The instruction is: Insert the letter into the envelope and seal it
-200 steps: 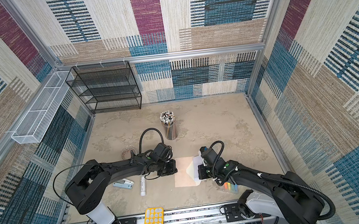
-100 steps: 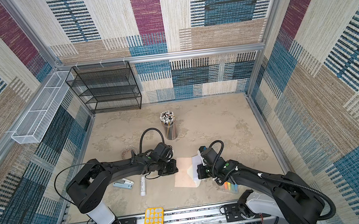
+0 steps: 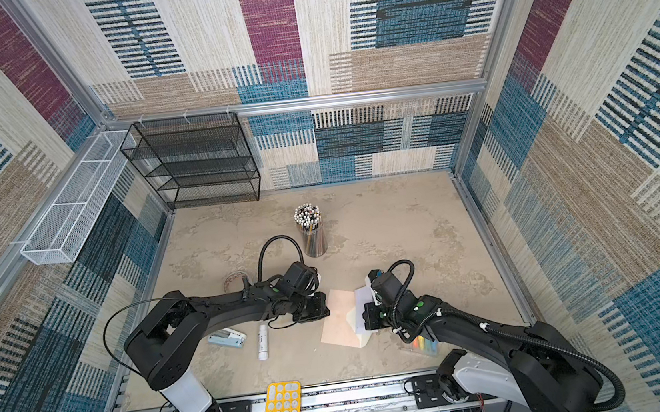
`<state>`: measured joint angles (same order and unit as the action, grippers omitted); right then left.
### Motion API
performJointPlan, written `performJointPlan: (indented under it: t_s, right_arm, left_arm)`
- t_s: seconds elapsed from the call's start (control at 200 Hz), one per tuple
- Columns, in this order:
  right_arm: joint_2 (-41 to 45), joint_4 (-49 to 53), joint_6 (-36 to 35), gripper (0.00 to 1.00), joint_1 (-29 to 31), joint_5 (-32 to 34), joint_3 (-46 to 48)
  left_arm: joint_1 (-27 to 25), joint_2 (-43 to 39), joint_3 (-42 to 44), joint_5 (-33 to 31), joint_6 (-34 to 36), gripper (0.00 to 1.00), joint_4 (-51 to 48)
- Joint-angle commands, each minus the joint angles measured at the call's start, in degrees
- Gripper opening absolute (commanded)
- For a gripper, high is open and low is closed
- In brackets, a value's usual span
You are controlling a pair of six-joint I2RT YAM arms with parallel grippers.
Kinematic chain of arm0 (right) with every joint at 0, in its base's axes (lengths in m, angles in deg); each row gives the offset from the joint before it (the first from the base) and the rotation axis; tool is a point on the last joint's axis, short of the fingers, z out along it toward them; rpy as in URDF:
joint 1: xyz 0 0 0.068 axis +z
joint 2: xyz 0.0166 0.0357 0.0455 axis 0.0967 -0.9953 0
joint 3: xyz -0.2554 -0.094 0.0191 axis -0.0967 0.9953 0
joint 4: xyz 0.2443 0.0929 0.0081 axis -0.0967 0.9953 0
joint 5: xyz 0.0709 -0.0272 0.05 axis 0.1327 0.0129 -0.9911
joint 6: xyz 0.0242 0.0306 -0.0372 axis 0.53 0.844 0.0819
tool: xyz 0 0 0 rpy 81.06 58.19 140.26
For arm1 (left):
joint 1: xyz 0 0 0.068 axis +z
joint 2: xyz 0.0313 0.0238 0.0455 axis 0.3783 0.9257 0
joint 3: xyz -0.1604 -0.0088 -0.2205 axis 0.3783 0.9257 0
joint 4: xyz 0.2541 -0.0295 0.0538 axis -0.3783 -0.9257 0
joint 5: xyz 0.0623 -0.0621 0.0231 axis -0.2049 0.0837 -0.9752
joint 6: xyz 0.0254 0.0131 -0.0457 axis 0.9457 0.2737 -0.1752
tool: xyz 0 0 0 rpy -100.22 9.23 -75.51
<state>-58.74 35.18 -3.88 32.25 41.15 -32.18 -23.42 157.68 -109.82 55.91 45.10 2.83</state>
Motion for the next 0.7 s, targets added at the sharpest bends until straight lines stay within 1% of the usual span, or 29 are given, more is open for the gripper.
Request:
performJointPlan:
  t_s: [0.0, 0.175, 0.301, 0.536, 0.691]
  right_arm:
    - [0.3, 3.1, 3.2, 0.00, -0.1, -0.3, -1.1]
    - [1.0, 6.1, 7.0, 0.00, 0.0, -3.0, -1.5]
    - [1.8, 8.4, 8.7, 0.00, -0.2, -3.5, -1.2]
    - [1.4, 9.5, 8.5, 0.00, -0.5, -3.7, -0.5]
    - [0.2, 8.1, 8.4, 0.00, -0.6, -3.8, 0.4]
  left_arm:
    - [-0.1, 1.5, 0.4, -4.4, 1.1, 0.09, -7.8]
    - [0.0, 1.8, 0.6, -4.6, 1.2, 0.08, -8.3]
    - [0.1, 1.7, 0.8, -4.8, 1.5, 0.08, -8.4]
    - [0.5, 1.4, 1.3, -4.5, 1.7, 0.08, -8.3]
    - [0.6, 1.2, 1.5, -4.4, 1.8, 0.08, -8.0]
